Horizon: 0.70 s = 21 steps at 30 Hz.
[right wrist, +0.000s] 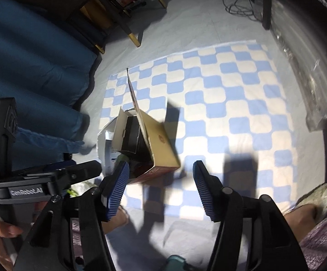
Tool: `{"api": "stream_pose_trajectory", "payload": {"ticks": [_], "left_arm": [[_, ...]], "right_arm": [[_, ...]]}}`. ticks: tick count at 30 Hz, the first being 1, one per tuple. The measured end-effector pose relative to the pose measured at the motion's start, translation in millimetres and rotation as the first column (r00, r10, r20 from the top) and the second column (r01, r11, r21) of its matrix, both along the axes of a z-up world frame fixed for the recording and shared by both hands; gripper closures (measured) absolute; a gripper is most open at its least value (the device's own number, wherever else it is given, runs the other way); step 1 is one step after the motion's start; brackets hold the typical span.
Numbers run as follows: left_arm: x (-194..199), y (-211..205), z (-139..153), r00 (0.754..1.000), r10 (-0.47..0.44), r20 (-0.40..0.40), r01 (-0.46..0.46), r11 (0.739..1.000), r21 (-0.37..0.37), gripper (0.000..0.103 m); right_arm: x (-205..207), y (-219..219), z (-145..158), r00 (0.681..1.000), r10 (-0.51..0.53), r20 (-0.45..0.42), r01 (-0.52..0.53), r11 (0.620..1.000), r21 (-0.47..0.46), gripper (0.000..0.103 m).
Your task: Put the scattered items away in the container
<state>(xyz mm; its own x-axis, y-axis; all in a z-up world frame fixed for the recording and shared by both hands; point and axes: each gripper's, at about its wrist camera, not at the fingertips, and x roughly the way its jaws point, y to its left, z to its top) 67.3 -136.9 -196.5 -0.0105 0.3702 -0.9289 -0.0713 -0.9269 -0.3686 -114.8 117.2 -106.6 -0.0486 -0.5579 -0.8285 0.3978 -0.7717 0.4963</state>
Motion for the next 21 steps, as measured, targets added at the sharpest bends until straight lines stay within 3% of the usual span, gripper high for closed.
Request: {"api": "stream_pose_trajectory", "payload": {"ticks": [6,11,21], "left_arm": [[-1.7,6.6,10.4,0.999,-0.036,-0.003,0.035,0.995,-0.093,0.013],[1.7,24.3,18.3,0.995,-0.088,-0.046,0.073,0.963,-0.258,0.013],[14.4,50.0,24.0,0.988,-0.118,-0.103,0.066,0.911,-0.407,0.013]], "right_arm": [[0.9,-7.1,-15.2,0.998,0.041,0.057,-0.043,0.999,0.028,0.043],[8.1,-14.2,-16.9,0.997,0.082,0.015,-0.083,0.995,0.064,0.043],[14.6,-23.4,-14.5,0.991,0.125,-0.035,-0.122,0.989,0.086,0.043]]}}
